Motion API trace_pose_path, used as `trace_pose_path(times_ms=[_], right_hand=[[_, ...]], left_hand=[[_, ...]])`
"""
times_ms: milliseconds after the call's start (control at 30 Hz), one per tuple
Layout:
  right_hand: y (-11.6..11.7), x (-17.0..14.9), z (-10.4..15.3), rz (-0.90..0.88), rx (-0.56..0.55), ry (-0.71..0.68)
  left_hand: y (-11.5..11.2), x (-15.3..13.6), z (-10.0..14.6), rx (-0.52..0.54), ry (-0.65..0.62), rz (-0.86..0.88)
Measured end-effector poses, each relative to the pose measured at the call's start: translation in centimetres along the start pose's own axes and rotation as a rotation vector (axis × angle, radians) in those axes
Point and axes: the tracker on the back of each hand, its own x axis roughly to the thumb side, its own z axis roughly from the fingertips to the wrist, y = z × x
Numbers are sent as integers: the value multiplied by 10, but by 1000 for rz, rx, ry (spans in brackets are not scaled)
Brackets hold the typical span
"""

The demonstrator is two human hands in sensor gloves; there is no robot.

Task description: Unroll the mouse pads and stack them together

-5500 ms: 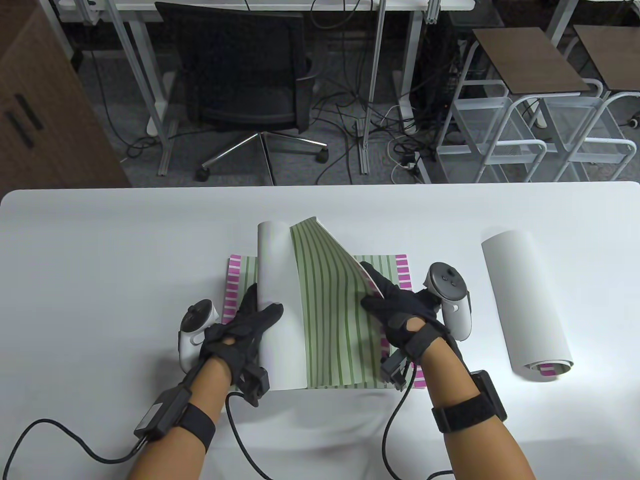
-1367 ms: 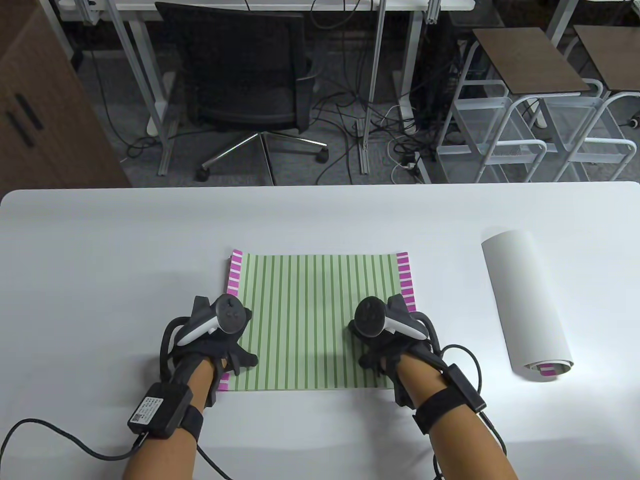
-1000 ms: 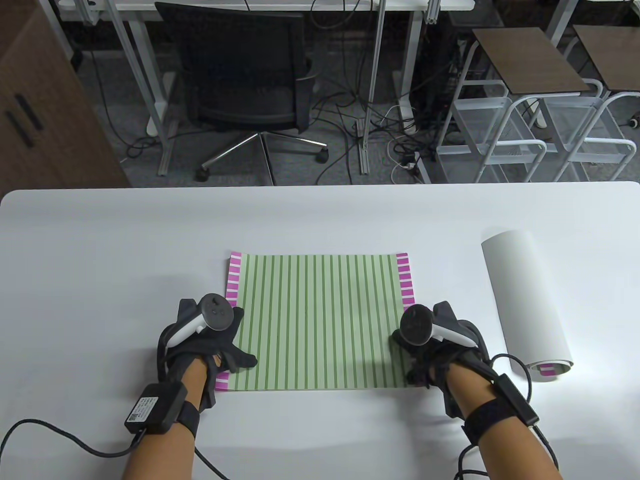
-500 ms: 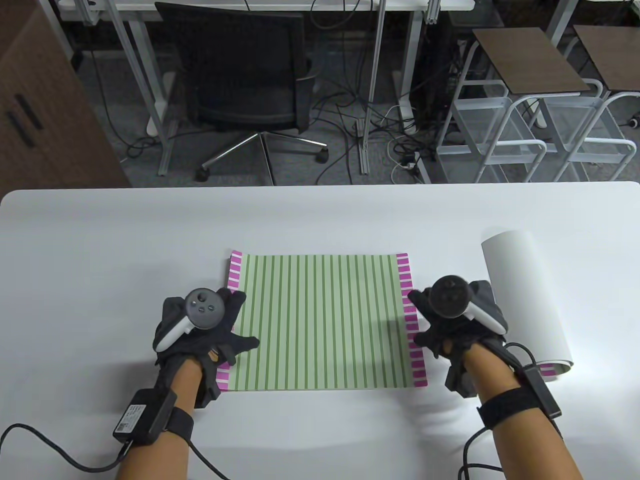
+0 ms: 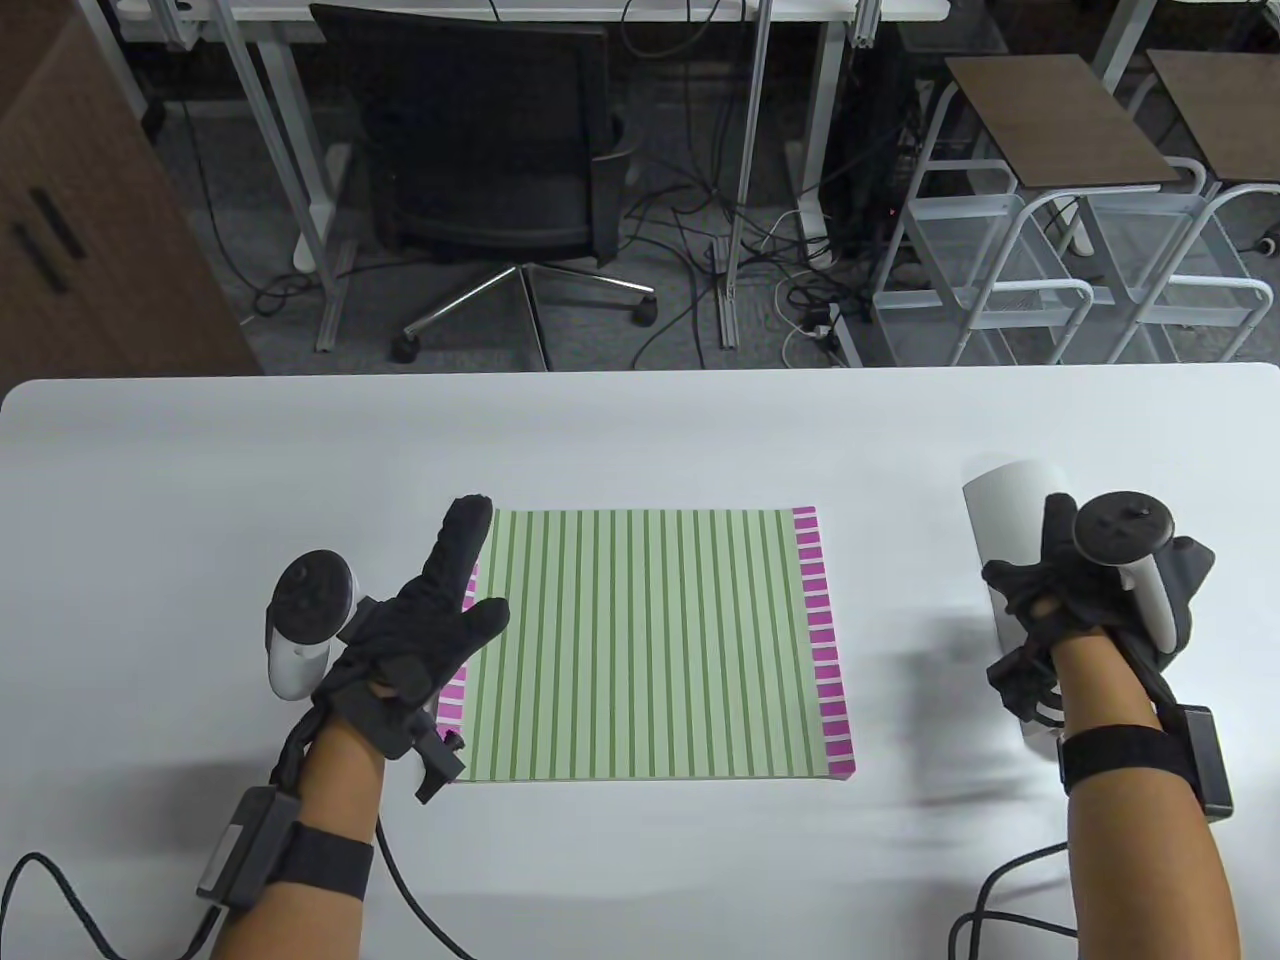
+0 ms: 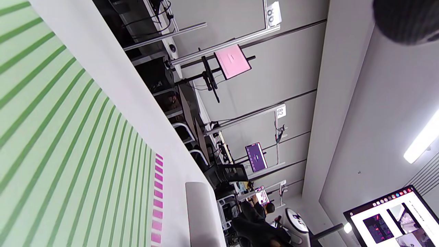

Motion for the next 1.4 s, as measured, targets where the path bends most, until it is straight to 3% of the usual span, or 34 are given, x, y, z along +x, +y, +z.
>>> trace_pose_path(times_ms=[133,267,433,667,1033,1400], right_hand=[[16,-30,-9,57,34,125],[37,-52,-14,140,150,232],[48,-55,-15,271,105,227],[40,-46,-12,321,0,203],[27,-41,-5,96,-32,179],[11,27,15,-209,5,-43]], left_hand=[[-1,-2,-1,-15,19,-30],[-3,-6,-2,-20,40,-46],[-4,-11,-2,-27,61,-61],[-3,-17,-2,-33,82,-63],[-6,-21,-4,-52,112,-80],[-10,-23,-5,-55,133,-75]])
